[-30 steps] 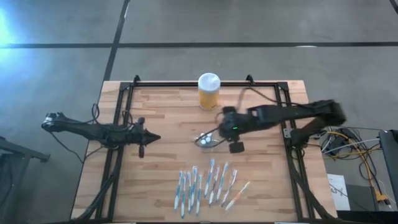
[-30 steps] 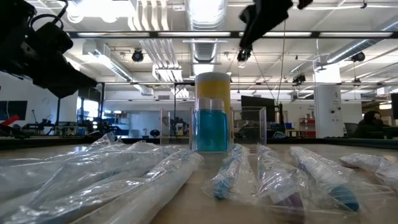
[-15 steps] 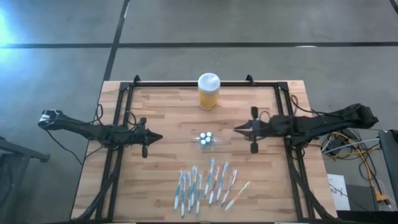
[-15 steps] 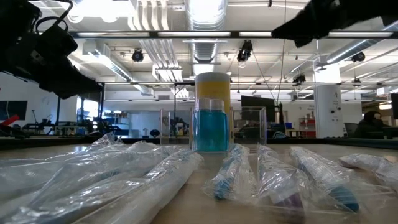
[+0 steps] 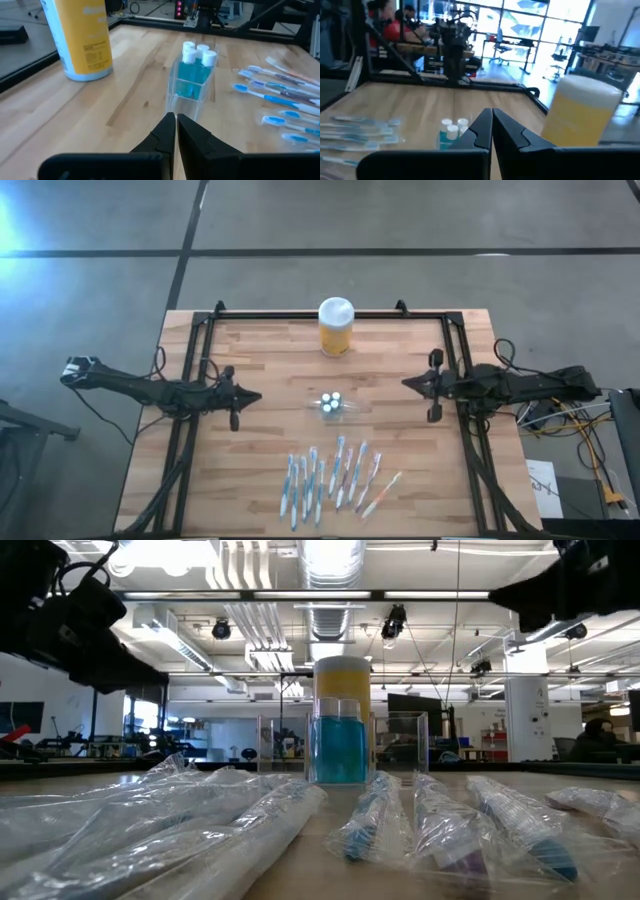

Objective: Pick & Place toothbrushing station
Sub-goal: Adjust the transparent organizer

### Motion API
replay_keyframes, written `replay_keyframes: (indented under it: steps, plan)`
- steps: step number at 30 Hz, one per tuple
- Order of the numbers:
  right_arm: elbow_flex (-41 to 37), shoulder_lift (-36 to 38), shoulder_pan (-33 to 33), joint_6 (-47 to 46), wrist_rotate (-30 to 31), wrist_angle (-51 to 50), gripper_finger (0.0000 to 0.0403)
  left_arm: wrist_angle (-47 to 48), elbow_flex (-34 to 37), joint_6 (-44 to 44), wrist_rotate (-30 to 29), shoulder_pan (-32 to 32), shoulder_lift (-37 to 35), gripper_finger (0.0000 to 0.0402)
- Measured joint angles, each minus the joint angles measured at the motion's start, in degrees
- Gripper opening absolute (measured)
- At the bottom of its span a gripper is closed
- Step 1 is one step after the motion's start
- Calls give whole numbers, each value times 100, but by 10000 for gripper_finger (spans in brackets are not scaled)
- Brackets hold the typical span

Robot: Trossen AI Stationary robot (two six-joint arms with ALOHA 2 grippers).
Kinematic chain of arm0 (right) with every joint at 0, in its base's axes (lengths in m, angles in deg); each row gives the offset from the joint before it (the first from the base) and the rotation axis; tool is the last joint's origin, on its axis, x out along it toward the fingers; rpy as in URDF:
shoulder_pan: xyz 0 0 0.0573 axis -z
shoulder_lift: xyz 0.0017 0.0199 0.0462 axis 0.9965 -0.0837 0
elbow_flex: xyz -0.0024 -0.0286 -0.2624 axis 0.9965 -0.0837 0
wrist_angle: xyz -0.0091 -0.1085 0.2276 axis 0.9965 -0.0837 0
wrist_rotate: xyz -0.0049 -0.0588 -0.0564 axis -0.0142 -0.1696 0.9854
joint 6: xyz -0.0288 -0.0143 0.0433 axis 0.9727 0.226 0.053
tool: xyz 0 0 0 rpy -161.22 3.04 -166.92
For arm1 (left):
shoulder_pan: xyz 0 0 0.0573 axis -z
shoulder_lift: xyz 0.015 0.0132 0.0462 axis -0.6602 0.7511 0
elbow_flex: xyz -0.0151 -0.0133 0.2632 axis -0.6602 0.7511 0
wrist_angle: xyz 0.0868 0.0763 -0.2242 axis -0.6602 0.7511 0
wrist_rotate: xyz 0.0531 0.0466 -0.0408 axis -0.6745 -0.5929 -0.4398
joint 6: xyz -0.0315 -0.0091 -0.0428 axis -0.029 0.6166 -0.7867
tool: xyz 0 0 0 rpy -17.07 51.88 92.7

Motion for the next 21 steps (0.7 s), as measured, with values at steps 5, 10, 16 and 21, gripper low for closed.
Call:
replay_keyframes:
  steps: [5, 10, 16, 21]
  plan:
    - [-391, 360, 132, -8, 1, -376, 8, -4, 2, -215, 195, -3, 210, 11]
    - [-820, 495, 182, -68, -27, -184, 8, -57, 2, -242, 375, -2, 483, 4]
    - [-1047, 406, 197, -768, -3, -197, 8, -140, -197, 4, 475, -18, 933, 3]
    - [-953, 6, 195, -1247, -24, -206, 8, -132, -535, 182, 730, -130, 1448, 3]
